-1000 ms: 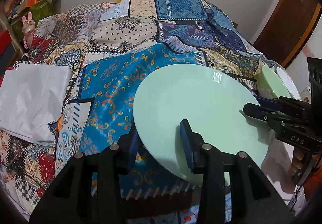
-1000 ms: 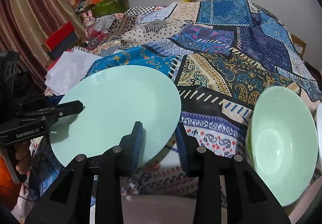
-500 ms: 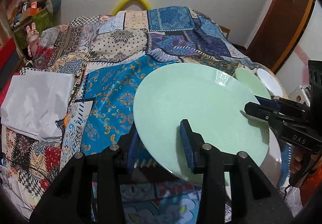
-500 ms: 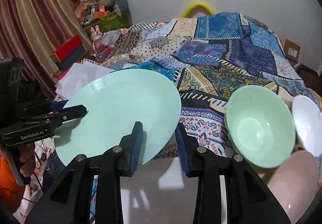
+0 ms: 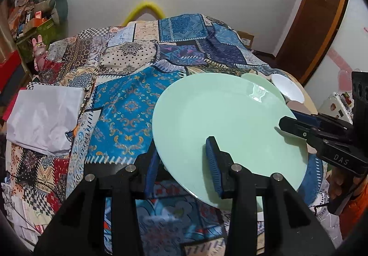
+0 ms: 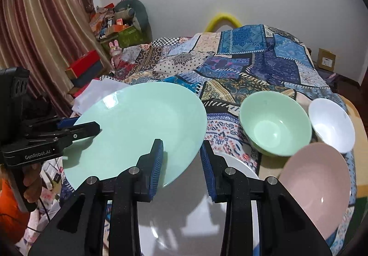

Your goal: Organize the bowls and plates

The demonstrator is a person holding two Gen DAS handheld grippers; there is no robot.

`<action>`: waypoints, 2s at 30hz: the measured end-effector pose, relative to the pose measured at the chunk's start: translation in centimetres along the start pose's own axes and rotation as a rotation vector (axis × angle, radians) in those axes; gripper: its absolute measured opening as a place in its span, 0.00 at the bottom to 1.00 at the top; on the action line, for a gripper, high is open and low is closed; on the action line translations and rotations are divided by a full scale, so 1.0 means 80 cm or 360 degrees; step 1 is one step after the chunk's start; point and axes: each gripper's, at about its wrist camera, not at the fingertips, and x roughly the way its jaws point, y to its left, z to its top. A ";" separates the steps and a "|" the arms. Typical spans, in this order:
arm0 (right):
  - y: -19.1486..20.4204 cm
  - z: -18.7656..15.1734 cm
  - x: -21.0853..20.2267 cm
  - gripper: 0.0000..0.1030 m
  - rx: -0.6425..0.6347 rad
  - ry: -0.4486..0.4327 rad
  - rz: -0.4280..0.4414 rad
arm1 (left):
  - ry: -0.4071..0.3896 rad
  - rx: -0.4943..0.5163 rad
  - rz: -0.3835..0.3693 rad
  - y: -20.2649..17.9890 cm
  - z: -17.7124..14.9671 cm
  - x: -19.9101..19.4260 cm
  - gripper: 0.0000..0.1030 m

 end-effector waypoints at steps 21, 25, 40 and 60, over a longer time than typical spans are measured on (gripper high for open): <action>-0.031 -0.064 -0.062 0.30 0.0127 -0.0042 -0.0080 | 0.0037 0.0119 -0.0083 -0.079 -0.043 -0.018 0.39; -0.038 -0.075 -0.062 0.30 0.0167 -0.0033 -0.0076 | 0.0060 0.0133 -0.0091 -0.086 -0.049 -0.010 0.39; -0.061 -0.110 -0.049 0.30 0.0292 0.0031 -0.0054 | 0.0170 0.0149 -0.0085 -0.099 -0.067 0.037 0.39; -0.076 -0.128 -0.028 0.30 0.0365 0.0133 -0.0034 | 0.0251 0.0163 -0.0047 -0.098 -0.076 0.078 0.39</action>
